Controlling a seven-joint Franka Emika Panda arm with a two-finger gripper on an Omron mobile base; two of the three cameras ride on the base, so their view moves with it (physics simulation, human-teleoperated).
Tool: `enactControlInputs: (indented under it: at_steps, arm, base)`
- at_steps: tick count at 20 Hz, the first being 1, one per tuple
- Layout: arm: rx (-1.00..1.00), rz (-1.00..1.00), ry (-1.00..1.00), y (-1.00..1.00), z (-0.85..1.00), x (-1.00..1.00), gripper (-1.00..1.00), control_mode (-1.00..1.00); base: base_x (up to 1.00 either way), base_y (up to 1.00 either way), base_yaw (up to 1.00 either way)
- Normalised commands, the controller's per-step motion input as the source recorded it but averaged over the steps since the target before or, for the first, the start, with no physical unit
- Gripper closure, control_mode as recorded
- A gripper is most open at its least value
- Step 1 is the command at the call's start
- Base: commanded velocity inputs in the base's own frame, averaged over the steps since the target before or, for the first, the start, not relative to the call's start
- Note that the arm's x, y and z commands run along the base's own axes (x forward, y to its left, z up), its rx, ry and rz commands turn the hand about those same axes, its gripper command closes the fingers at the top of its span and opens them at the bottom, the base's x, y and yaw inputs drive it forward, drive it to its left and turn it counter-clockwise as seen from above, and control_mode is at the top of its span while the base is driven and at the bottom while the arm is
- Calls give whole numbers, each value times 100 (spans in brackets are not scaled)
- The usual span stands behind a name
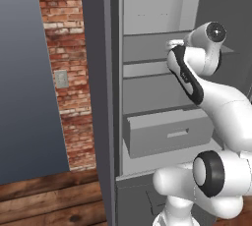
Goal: There is a bowl on the dining counter. Grab a lemon wedge from the fridge and place it in the bowl. Then get the liquor bottle and glass cup from the cabinet and place them next to the bowl.
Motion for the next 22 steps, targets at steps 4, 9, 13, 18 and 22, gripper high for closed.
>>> enactControlInputs:
  at_steps: [4,9,13,18,22]
  arm:
    - [0,0,0,0,0,32,-100,-100]
    - [0,0,0,-5,-3,22,-100,-100]
    - [0,0,0,-1,-8,19,-100,-100]
    - [0,0,0,-2,-11,20,-100,-100]
    - [0,0,0,-13,-18,20,-100,-100]
  base:
    - [0,0,0]
    - [0,0,0]
    - [0,0,0]
    - [0,0,0]
    - [0,0,0]
